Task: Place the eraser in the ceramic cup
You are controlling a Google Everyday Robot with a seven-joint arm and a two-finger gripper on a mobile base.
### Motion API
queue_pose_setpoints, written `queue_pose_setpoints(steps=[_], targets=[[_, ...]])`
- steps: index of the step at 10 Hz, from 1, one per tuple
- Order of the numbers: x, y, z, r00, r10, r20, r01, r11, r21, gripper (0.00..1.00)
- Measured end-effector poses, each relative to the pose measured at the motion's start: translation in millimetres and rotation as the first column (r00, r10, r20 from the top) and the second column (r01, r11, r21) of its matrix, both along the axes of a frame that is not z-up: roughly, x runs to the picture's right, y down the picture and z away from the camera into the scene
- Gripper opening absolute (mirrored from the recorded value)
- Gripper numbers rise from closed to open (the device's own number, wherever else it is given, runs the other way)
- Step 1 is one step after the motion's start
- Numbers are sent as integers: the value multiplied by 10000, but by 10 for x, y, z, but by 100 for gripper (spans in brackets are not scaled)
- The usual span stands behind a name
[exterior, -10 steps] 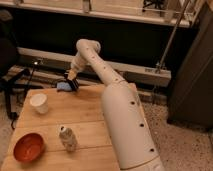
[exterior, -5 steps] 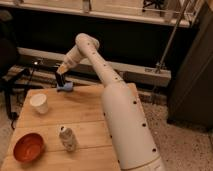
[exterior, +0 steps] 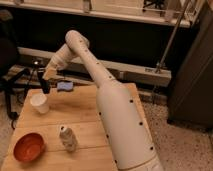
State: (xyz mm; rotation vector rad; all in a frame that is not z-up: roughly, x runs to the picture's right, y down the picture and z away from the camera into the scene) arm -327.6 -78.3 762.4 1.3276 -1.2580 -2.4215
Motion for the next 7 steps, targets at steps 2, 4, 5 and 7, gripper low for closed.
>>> queue_pose_setpoints(steps=[2,4,5,7], targets=[[-40,-16,-165,9969,-481,617,462,9984,319,0],[-123,3,-231,9926,-713,986,679,9970,371,0],[-158,32,-239,9899,-806,1167,770,9964,350,0],[-198,140,-214,9828,-1060,1509,1027,9943,294,0]])
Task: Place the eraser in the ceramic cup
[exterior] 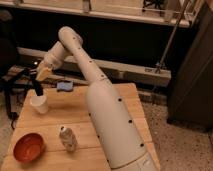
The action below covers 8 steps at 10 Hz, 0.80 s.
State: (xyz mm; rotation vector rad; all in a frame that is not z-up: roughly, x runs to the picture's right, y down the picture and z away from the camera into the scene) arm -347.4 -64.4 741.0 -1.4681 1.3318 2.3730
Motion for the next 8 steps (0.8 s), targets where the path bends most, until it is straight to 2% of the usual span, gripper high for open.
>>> queue_pose_setpoints(steps=[4,8], targets=[[-28,271,99,9953,-730,636,730,9973,14,0],[-129,349,257,9914,-865,977,812,9951,563,0]])
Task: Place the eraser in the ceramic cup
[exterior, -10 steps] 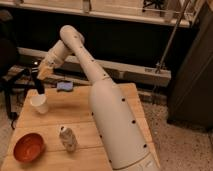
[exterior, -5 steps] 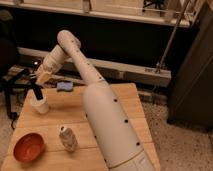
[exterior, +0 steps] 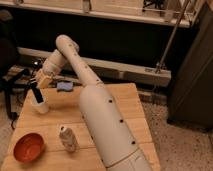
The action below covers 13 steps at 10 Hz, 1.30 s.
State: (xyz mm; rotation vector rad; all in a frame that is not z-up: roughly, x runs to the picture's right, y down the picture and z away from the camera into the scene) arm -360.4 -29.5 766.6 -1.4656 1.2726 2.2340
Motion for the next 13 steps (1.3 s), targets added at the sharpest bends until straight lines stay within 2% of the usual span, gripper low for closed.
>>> queue_pose_setpoints(steps=[3,6,13], targets=[[-53,39,56,10000,-40,41,40,10000,57,2],[-34,100,78,9998,-223,12,223,9997,-89,20],[-34,101,81,9998,-223,2,223,9997,-94,21]])
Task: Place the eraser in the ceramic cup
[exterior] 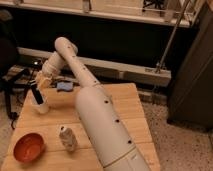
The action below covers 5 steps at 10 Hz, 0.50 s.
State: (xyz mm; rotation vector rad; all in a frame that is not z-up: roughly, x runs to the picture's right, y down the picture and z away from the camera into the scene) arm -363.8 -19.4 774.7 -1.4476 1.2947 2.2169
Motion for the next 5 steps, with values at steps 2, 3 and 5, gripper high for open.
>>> queue_pose_setpoints(steps=[2,3,5], targets=[[-1,1,0,10000,0,1,0,10000,-1,21],[0,12,12,10000,-8,-9,8,10000,-19,21],[1,9,11,10000,-2,-9,2,10000,-15,22]])
